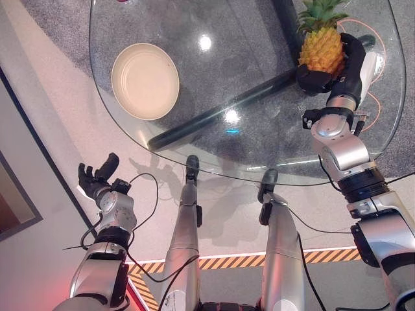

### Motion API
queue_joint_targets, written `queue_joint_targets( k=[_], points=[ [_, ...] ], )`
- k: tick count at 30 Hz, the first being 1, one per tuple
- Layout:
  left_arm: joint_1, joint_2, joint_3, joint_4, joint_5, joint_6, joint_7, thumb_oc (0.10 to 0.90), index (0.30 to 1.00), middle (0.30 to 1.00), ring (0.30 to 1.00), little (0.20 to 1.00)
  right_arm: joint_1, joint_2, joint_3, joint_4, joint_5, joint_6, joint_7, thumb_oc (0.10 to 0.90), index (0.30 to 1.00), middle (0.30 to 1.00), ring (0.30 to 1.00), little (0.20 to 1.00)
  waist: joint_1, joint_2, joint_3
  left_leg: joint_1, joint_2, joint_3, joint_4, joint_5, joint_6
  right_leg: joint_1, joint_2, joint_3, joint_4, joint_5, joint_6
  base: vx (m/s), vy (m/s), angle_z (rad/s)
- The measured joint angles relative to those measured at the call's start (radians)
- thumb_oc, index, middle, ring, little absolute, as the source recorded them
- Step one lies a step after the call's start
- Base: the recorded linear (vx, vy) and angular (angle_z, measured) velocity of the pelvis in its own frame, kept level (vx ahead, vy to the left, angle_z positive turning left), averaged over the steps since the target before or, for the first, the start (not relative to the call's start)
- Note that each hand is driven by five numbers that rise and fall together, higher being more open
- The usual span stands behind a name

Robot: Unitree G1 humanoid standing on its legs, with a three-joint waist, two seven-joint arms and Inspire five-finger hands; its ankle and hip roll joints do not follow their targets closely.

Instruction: Pick up the fruit to the plate

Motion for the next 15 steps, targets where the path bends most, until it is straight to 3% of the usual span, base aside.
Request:
queue_joint_targets(
  k=[8, 15],
  points=[
    [-0.093, 0.048, 0.026, -0.083, 0.001, -0.103, 0.073, 0.800, 0.900, 0.900, 0.900, 0.900, 0.010, 0.004, 0.000, -0.008, -0.003, -0.027, 0.000, 0.100, 0.300, 0.300, 0.300, 0.200, -0.012, 0.000, 0.000, 0.001, 0.001, -0.001, -0.012, 0.008, -0.002, -0.001, 0.000, -0.004, -0.003, -0.001, -0.001, 0.00, 0.000, 0.00],
    [-0.112, 0.049, 0.022, -0.182, -0.017, -0.120, 0.029, 0.800, 0.900, 0.900, 0.900, 0.900, 0.037, 0.006, -0.007, -0.045, -0.006, -0.029, 0.000, 0.100, 0.300, 0.300, 0.300, 0.200, -0.018, 0.000, 0.000, 0.000, 0.001, -0.001, -0.013, 0.008, -0.002, -0.001, 0.000, -0.005, -0.003, -0.001, -0.001, 0.00, 0.000, 0.00]
  ],
)
